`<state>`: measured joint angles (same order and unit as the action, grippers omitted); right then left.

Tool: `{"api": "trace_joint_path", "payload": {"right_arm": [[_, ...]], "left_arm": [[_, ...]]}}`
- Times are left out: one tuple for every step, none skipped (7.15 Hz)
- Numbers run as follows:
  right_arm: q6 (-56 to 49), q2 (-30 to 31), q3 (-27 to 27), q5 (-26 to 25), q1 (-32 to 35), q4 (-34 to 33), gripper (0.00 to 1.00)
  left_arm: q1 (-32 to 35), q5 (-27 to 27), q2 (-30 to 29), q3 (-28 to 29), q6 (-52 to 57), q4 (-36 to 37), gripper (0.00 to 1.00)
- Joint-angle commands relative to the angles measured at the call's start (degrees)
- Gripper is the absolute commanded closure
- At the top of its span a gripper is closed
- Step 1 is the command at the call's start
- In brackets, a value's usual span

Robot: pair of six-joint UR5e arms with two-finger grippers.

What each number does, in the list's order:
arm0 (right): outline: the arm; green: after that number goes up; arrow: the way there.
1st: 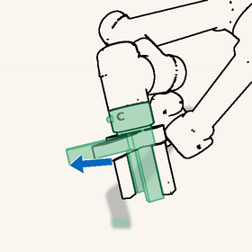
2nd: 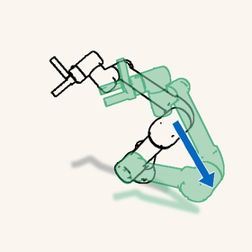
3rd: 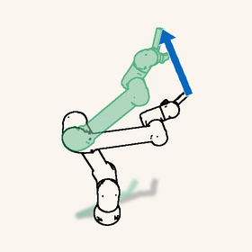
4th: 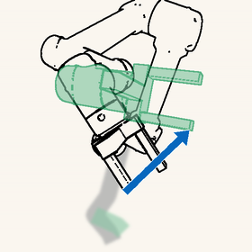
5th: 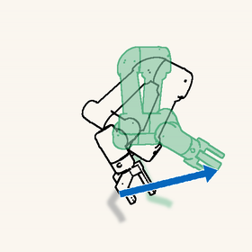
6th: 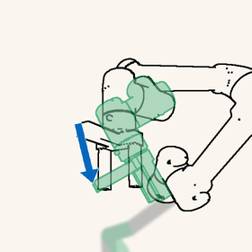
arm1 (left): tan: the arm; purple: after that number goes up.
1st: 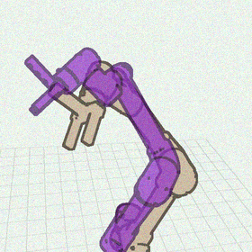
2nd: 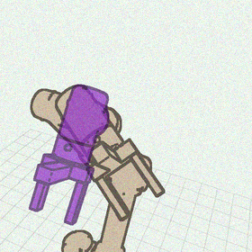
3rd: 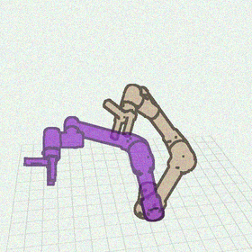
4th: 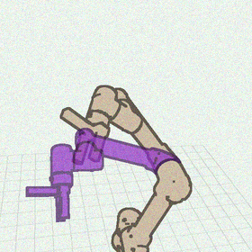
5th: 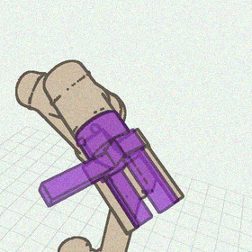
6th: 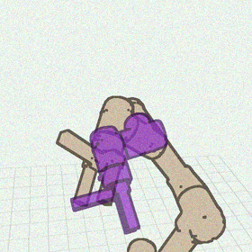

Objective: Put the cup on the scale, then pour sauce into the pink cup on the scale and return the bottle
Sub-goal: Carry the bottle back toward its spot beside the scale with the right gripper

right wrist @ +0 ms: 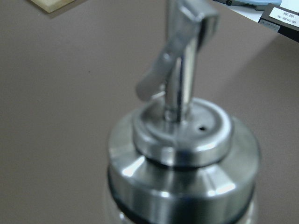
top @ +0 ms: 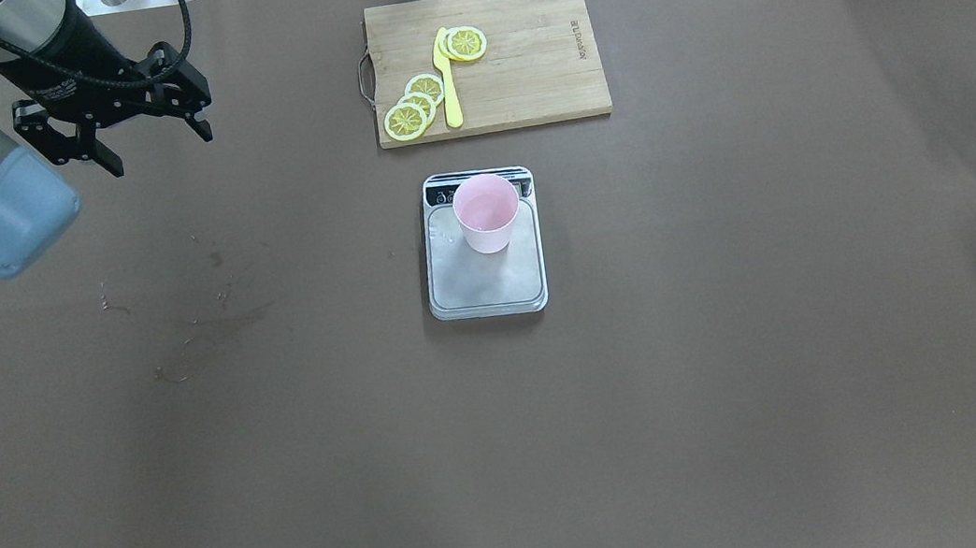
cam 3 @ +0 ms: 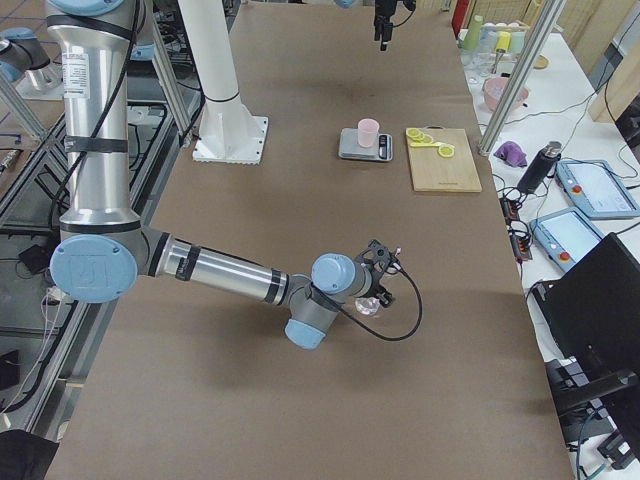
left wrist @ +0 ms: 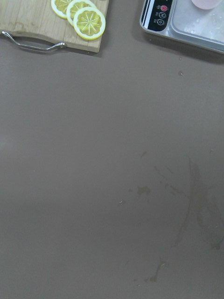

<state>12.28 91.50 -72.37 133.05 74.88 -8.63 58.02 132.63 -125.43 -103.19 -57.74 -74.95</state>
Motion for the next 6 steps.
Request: {"api": "trace_joint_path", "payload": {"right_arm": [[13.85,-0.79,0.48,-0.08,-0.09,8.85,1.0],[14.87,-1.76,0.57,0.01,-0.78,11.68,1.0],[14.79,-3.77,0.57,-0.25,-2.7,13.54,1.0],[14.79,-4.66,0.57,-2.34,-3.86,15.3,1.0],[14.88,-5.1,1.0,-6.89,-6.91,18.1,1.0],[14.88,-5.2,3.62,-9.98,-9.55,21.26,1.0]], "left_arm": [[-0.02,0.0,-0.08,-0.26,-0.01,0.33,0.02],[-0.02,0.0,-0.08,-0.17,-0.01,0.33,0.02],[-0.02,0.0,-0.08,-0.08,0.08,0.33,0.02],[-0.02,0.0,-0.08,0.09,-0.01,0.25,0.02],[-0.02,0.0,0.01,0.09,0.08,0.25,0.02],[-0.1,0.0,-0.08,0.27,0.17,0.25,0.02]]}}
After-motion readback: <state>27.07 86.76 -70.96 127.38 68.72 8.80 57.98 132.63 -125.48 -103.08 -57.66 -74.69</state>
